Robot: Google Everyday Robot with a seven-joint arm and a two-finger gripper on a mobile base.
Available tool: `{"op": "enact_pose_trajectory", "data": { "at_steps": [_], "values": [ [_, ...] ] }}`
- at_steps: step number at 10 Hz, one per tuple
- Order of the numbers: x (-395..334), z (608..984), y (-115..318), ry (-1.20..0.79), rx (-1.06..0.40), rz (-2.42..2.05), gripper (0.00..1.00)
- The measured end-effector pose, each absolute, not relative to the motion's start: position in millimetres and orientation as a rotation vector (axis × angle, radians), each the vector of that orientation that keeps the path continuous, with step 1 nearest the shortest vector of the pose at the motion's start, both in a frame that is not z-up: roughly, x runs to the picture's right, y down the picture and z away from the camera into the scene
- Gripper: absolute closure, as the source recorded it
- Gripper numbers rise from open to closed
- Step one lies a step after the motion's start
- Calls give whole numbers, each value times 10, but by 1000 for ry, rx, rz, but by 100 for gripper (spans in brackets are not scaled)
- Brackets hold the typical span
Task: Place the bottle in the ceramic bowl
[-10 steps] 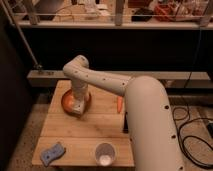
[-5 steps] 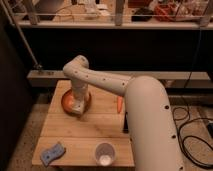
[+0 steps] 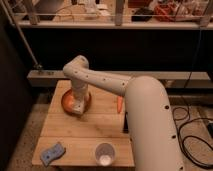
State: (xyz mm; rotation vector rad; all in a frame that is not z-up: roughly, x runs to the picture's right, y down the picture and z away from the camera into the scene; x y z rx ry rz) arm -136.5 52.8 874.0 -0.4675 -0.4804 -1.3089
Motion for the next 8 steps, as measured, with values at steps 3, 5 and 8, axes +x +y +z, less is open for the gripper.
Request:
{"op": "enact_pose_trajectory", "data": {
  "at_steps": [3, 5, 8],
  "values": [
    [-1366, 8740, 527, -481, -466, -1312, 63],
    [-1366, 8741, 526, -482, -465, -1316, 63],
    [-1365, 8741, 524, -483, -464, -1319, 63]
  ]
}}
